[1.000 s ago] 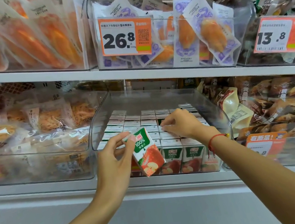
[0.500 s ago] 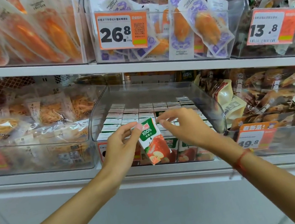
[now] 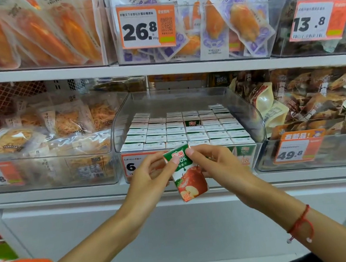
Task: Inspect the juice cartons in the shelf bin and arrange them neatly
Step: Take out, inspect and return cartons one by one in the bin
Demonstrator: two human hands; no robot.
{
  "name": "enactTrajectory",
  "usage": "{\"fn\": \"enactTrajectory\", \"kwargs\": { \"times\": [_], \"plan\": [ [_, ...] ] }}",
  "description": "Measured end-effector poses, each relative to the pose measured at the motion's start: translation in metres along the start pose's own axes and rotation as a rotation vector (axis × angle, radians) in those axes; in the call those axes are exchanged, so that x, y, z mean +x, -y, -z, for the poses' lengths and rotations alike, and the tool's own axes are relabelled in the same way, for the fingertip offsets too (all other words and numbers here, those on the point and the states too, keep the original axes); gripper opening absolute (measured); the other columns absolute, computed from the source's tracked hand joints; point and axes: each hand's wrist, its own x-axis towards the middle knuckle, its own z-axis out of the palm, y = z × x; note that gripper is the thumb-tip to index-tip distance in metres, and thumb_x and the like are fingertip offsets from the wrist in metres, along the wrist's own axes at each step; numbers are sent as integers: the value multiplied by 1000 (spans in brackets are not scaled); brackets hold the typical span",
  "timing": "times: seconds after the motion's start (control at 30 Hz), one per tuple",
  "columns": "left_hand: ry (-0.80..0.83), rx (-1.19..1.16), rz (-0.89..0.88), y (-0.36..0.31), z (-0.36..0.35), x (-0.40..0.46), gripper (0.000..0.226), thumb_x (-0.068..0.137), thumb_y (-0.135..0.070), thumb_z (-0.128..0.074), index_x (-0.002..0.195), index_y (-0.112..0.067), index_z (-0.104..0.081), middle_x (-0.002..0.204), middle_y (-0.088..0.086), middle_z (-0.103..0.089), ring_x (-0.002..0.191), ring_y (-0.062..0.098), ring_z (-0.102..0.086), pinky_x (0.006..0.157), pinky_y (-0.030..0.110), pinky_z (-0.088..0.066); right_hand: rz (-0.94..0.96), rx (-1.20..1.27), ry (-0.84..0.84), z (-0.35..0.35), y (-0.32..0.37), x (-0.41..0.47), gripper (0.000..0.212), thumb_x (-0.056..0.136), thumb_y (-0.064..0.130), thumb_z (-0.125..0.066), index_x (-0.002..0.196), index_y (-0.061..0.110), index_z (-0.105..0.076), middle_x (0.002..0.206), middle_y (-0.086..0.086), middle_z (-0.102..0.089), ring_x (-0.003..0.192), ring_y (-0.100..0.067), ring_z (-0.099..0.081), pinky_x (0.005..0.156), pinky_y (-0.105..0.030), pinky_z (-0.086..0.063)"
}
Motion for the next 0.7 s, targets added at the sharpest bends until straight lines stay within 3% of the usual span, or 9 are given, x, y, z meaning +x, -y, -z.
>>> {"fn": "enactTrajectory", "kwargs": {
  "times": [0.1, 0.2, 0.33, 0.47, 0.57, 0.7],
  "plan": [
    [32, 12, 21, 2, 7, 0, 57, 72, -51, -64, 121, -23, -62, 116, -2, -69, 110, 12, -65, 95, 38, -55, 19, 43, -28, -2, -2, 2, 14, 95, 37, -57, 90, 34, -69, 84, 24, -72, 84, 10, -66, 66, -7, -50],
    [14, -23, 7, 5, 11, 2, 41, 82, -44, -62, 116, -23, -66, 110, -1, -72, 104, 11, -68, 85, 28, -59, -30, 60, 34, 0, -2, 5, 11, 93, 35, -61, 101, 34, -68, 96, 15, -73, 92, 2, -68, 72, -15, -54],
    [-19, -107, 52, 7, 15, 5, 28, 96, -34, -54, 110, -15, -69, 99, 0, -76, 92, 10, -72, 69, 18, -57, -123, 39, 231, -1, -7, 5, 33, 91, 26, -67, 124, 24, -63, 112, -3, -72, 104, -17, -69, 94, -32, -54],
    [-91, -95, 63, 14, 20, 8, 25, 95, -32, -57, 104, -14, -73, 93, 0, -77, 87, 12, -74, 66, 20, -58, -44, -55, 89, -13, -11, 4, 30, 84, 24, -76, 113, 24, -68, 96, 2, -75, 89, -15, -70, 84, -26, -56],
    [-198, -86, 85, 23, 22, 10, 19, 90, -29, -66, 100, -14, -74, 83, -4, -77, 81, 11, -74, 60, 17, -56, 77, -305, -97, -21, -14, 1, 34, 72, 35, -82, 104, 29, -70, 84, 10, -73, 78, -6, -65, 70, -18, -52],
    [-176, -109, 111, 24, 21, 10, 29, 80, -42, -71, 99, -21, -73, 81, -7, -77, 78, 7, -74, 59, 13, -55, 160, -472, -172, -20, -14, -3, 41, 67, 43, -83, 105, 34, -68, 83, 19, -69, 82, 5, -60, 69, -15, -50]
  ]
}}
